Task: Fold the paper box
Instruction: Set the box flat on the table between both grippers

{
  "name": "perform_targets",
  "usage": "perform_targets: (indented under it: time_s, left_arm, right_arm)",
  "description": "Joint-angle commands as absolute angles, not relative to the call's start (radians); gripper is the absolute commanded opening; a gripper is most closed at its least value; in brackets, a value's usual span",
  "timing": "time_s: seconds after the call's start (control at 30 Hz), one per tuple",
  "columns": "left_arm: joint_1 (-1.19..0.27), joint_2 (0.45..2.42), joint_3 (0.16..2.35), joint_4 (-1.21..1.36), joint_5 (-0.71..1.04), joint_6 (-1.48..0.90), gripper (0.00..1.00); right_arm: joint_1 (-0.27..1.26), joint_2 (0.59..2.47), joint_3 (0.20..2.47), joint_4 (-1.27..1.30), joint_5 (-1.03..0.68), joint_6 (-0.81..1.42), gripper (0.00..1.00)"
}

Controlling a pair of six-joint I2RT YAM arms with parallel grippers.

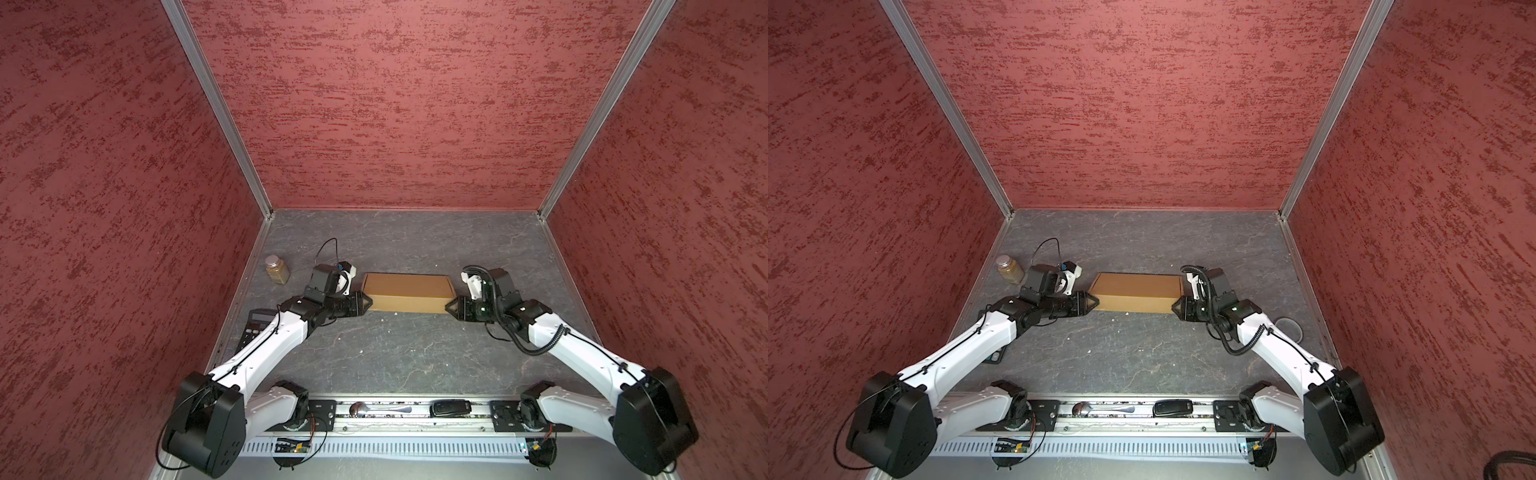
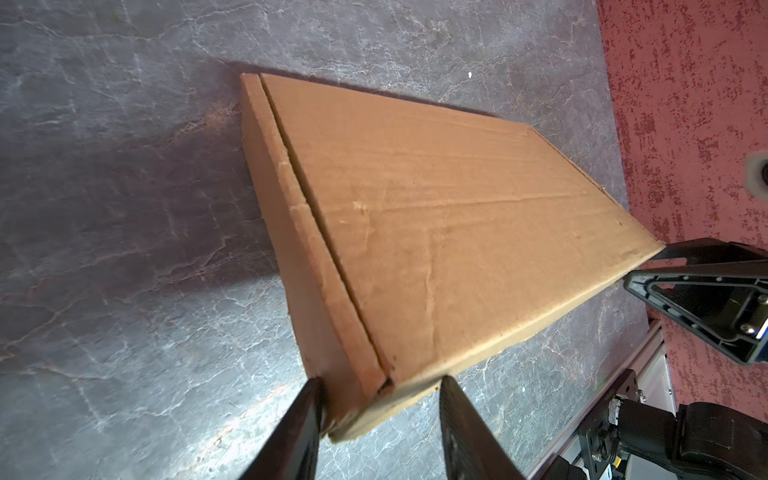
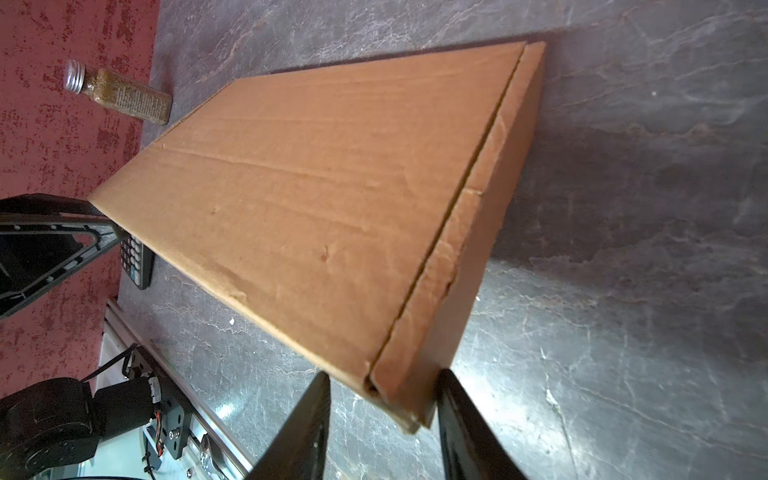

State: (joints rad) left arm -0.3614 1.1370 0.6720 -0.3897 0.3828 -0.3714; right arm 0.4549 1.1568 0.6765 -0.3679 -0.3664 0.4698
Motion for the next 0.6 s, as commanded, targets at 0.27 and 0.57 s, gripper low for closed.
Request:
perform_targets:
  time_s: [0.27,0.57]
  left_arm:
    - [-0.391,1.097,0.597,-0.336,0.423,-0.414,0.46]
    - [-0.398,1.071,0.548,-0.326,0.413,-0.435,0.51]
  right_arm:
    - [0.476,1.128,0.630,-0.377,-0.408,0.456,0.52]
    - [0.476,1.100,0.603,-0.390,-0.390,0.458,0.59]
